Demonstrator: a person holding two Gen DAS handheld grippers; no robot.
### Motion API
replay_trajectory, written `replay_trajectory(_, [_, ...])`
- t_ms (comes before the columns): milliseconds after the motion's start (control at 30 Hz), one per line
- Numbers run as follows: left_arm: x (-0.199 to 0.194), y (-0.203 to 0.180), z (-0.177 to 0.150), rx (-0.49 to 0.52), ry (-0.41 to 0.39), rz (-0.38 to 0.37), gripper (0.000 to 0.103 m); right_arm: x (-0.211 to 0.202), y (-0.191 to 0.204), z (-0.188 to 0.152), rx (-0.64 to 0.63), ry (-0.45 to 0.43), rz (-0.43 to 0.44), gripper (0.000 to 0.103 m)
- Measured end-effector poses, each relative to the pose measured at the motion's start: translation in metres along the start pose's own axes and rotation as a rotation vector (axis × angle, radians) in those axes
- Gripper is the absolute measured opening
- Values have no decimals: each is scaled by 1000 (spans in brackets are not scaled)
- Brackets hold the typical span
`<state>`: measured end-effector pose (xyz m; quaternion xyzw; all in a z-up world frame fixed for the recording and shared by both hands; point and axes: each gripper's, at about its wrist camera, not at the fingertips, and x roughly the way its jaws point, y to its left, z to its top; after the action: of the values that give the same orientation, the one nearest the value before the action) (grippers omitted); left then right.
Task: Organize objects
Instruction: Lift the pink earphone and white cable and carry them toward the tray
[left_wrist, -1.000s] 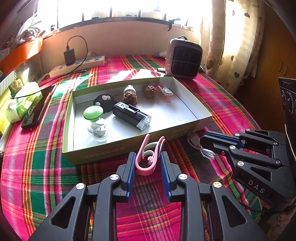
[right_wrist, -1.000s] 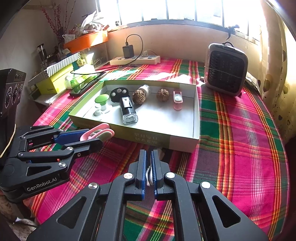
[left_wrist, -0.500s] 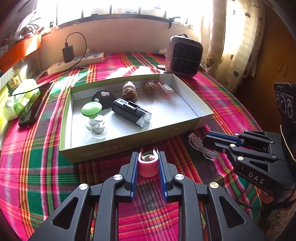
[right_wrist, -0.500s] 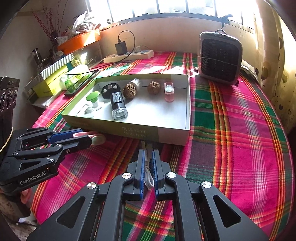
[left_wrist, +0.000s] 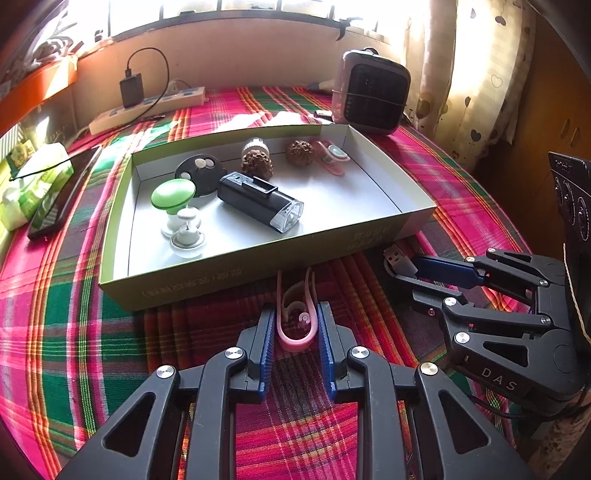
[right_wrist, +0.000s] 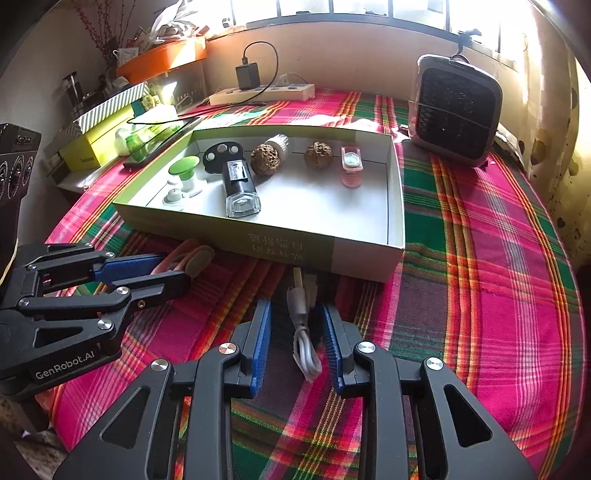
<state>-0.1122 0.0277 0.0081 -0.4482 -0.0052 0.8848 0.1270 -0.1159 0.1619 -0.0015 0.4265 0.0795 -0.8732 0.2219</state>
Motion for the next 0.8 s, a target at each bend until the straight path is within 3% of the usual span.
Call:
replay_trajectory(167, [1, -2, 1, 2, 1, 6, 22, 0, 0, 0, -1, -3, -18, 14])
replay_trajectory(800, [-18, -3, 7, 5, -50, 17, 21, -20, 1, 8, 4, -59, -2, 12])
